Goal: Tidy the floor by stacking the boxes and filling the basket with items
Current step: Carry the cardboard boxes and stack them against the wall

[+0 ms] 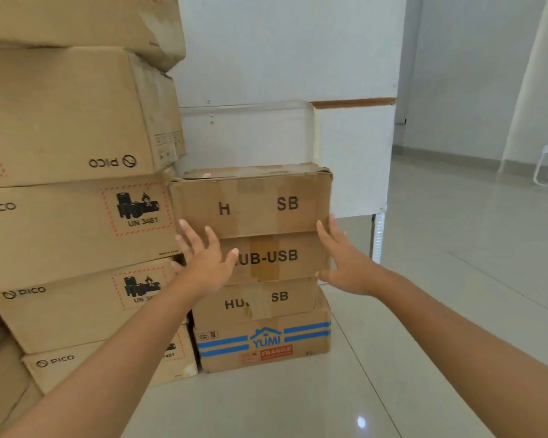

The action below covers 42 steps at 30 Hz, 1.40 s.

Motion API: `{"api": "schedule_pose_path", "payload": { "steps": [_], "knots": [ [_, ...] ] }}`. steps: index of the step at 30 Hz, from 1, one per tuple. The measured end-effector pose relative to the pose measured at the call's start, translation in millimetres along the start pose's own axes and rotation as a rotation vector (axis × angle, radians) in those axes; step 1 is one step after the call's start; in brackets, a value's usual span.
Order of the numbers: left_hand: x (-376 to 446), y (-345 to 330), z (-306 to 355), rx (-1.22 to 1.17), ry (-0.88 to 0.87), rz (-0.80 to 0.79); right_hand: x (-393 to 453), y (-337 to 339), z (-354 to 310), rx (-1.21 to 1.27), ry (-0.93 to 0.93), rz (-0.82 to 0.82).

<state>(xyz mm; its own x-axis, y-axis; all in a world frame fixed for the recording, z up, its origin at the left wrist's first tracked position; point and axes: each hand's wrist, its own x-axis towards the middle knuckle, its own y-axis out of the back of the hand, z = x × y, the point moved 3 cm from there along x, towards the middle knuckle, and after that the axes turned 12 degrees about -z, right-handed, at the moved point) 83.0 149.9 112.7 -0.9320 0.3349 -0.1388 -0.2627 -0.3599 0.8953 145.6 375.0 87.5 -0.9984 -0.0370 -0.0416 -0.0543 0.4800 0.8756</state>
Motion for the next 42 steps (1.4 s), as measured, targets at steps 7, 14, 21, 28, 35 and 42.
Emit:
{"api": "schedule_pose_path", "payload": {
  "steps": [7, 14, 21, 28, 35, 42],
  "knots": [
    [-4.7, -82.0, 101.3, 0.181, -0.260, -0.057, -61.8, -25.2, 96.6, 0.098, -0.024, 0.034],
    [-21.1, -209.6, 235.0, 0.235, -0.551, -0.345, -127.8, -45.2, 207.6, 0.469, -0.318, 0.295],
    [-56.5, -293.3, 305.1, 0.276, -0.778, -0.414, -234.1, -32.6, 295.7, 0.743, -0.682, 0.674],
    [-89.0, -391.8, 406.8, 0.170, -0.890, -0.605, -415.4, 4.6, 370.6, 0.471, -1.013, 0.911],
    [-184.6, -473.1, 501.4, 0.101, -1.114, -0.755, -620.9, 5.2, 387.0, -0.066, -1.780, 1.501],
    [-194.7, -497.7, 507.3, 0.075, -1.062, -0.855, -715.2, -34.2, 422.7, 1.001, -1.706, 1.542]
  ]
}}
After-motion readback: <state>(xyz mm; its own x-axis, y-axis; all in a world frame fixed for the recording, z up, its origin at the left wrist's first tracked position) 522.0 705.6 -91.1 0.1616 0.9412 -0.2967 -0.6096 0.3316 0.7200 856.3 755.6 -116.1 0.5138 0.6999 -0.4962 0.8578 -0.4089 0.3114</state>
